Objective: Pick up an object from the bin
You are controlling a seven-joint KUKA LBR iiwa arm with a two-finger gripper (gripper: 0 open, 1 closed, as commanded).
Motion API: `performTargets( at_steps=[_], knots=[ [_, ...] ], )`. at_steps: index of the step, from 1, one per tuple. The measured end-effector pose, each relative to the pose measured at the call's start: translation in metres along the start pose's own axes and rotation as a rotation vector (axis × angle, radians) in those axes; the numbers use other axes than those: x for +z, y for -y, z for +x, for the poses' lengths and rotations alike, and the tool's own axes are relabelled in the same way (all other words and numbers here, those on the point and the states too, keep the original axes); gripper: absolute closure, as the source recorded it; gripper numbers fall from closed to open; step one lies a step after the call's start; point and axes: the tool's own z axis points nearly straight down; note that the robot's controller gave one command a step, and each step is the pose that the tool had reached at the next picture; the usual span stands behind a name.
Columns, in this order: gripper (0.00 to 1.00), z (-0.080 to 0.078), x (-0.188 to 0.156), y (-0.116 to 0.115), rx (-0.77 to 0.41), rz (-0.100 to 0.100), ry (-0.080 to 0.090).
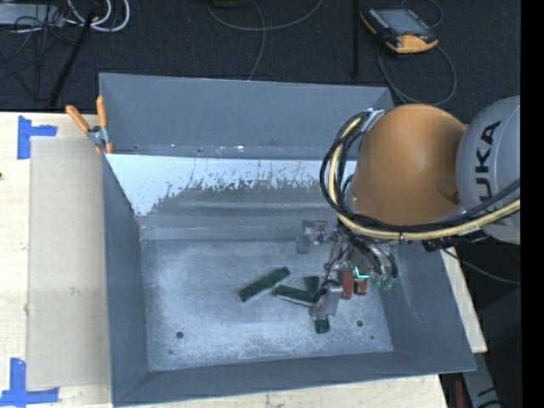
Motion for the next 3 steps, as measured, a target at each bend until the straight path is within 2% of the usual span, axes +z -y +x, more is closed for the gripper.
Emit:
performTargets(
  at_steps=[1,2,3],
  knots=[
    [0.00,-0.049,0.162,-0.015,-0.354,0.000,0.003],
    [1.00,-0.051,0.160,-0.014,-0.350,0.000,0.008],
    [1.00,-0.053,0.013,-0.014,-0.541,0.003,0.017]
  ],
)
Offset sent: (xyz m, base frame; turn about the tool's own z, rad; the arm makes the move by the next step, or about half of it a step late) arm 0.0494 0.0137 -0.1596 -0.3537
